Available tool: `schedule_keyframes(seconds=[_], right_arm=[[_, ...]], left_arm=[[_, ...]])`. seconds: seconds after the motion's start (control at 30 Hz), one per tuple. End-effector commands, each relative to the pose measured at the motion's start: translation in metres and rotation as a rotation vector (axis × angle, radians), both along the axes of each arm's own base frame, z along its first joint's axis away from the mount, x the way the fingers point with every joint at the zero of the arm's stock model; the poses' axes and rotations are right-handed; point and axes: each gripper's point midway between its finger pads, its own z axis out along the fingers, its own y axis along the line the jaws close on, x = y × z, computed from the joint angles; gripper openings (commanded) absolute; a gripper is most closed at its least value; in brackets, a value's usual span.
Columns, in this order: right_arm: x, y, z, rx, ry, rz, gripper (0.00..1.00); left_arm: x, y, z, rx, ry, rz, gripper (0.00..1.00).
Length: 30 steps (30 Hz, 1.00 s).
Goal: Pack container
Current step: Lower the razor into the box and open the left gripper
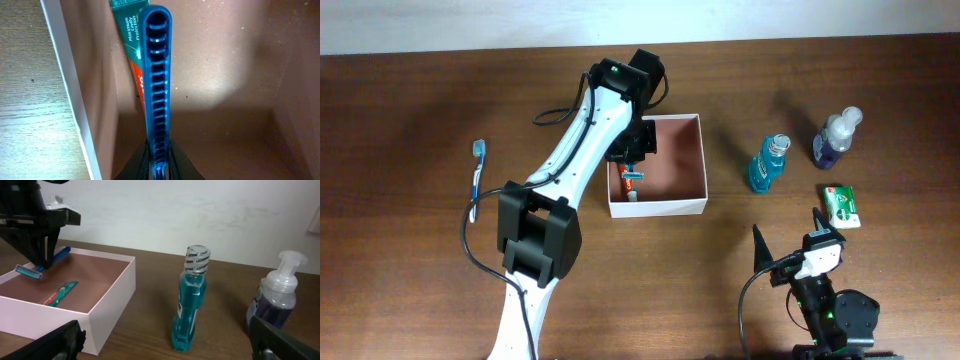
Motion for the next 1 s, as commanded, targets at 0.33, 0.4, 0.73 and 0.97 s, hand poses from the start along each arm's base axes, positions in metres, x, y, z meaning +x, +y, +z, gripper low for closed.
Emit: schedule_keyframes(seconds=[0.33,0.4,0.73,0.97], right_arm=[[0.0,0.0,-0.003,0.004,0.001,-0.005,0.98],[0.0,0.0,-0.003,0.004,0.001,-0.005,0.98],[0.0,0.0,-0.003,0.004,0.001,-0.005,0.98],[0.0,0.0,-0.003,0.004,0.001,-0.005,0.98]], left_arm=[[-0.005,0.001,-0.045,0.043,0.093,-0.018,0.13],[-0.005,0.001,-0.046,0.044,0.095,-0.017,0.13],[-0.005,0.003,-0.05,0.054,0.099,-0.016,0.14],[-0.002,0.009,-0.05,0.087,0.084,-0.016,0.15]])
